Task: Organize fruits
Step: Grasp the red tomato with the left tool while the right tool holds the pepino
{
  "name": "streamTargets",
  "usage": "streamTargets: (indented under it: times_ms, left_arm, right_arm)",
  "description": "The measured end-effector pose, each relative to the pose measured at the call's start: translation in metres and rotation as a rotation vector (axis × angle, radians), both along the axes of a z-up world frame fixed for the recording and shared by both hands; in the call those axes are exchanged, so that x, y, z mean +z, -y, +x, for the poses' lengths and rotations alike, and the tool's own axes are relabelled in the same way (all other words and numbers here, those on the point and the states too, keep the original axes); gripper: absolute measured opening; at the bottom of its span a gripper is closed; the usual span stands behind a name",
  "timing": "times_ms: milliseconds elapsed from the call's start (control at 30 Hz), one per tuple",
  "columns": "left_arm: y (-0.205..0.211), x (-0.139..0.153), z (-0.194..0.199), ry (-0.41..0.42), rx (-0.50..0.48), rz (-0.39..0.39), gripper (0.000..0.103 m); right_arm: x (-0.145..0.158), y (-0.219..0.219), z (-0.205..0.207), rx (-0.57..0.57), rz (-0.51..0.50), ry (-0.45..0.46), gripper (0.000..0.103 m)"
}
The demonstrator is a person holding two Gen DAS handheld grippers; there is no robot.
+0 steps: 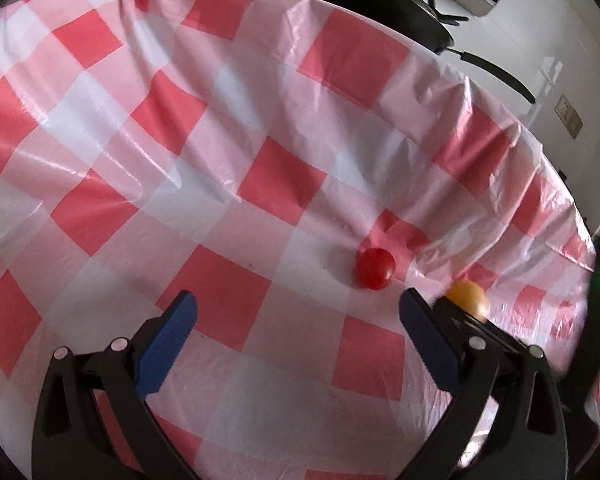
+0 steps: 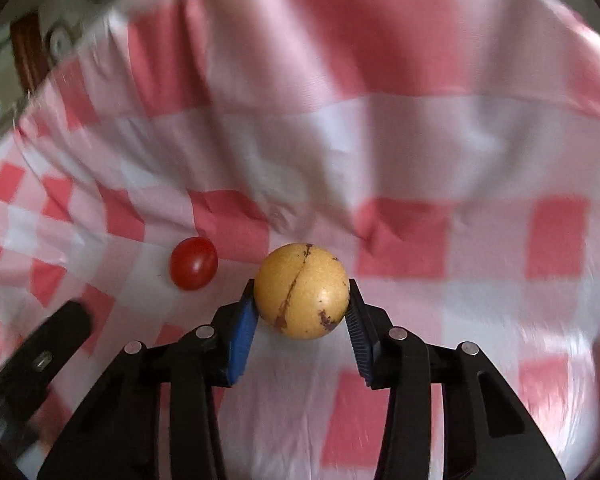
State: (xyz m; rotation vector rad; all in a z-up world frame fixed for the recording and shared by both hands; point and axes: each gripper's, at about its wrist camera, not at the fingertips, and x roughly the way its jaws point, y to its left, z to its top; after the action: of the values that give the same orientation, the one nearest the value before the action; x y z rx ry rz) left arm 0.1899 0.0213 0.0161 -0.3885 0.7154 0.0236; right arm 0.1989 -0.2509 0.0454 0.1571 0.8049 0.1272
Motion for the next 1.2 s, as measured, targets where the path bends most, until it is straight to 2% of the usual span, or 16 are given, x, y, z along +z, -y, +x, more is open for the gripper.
streamTargets:
  times_ms: [167,300,467,567,667,733,833,867,967,1033,1200]
  left_arm:
    - [0.009,0.002,0.0,0.008,-0.032,0.034,0.101]
    - [0.018,0.003,0.002,0.011,-0.064,0.075,0.101]
    - [0.032,0.003,0.019,-0.002,-0.115,0.107,0.099]
    - [0.046,0.0,0.04,-0.04,-0.176,0.144,0.086]
    - [0.06,-0.003,0.06,-0.077,-0.227,0.178,0.078]
    - [0.066,-0.003,0.069,-0.089,-0.237,0.205,0.076]
    - [0.072,-0.006,0.085,-0.116,-0.25,0.236,0.064]
    - [0.073,-0.008,0.09,-0.133,-0.255,0.238,0.057]
    - [0.076,-0.008,0.093,-0.14,-0.26,0.268,0.051]
    - [0.077,-0.007,0.091,-0.135,-0.268,0.267,0.032]
    - [0.073,0.002,0.079,-0.06,-0.256,0.224,0.031]
  right_arm:
    - [-0.008,0.049,-0.058,-0.151,0.187,0.02,0.042]
    - [-0.011,0.069,-0.08,-0.238,0.249,0.054,0.042]
    - [-0.01,0.075,-0.078,-0.257,0.271,0.057,0.042]
    - [-0.01,0.07,-0.074,-0.244,0.272,0.048,0.042]
    - [-0.012,0.067,-0.071,-0.24,0.273,0.043,0.042]
    - [-0.012,0.066,-0.072,-0.236,0.272,0.04,0.042]
    - [-0.012,0.066,-0.071,-0.234,0.272,0.037,0.042]
    - [-0.012,0.066,-0.071,-0.234,0.272,0.037,0.043]
    - [-0.012,0.065,-0.07,-0.231,0.271,0.035,0.043]
    - [-0.012,0.066,-0.071,-0.232,0.273,0.035,0.043]
    - [-0.013,0.067,-0.071,-0.232,0.286,0.042,0.043]
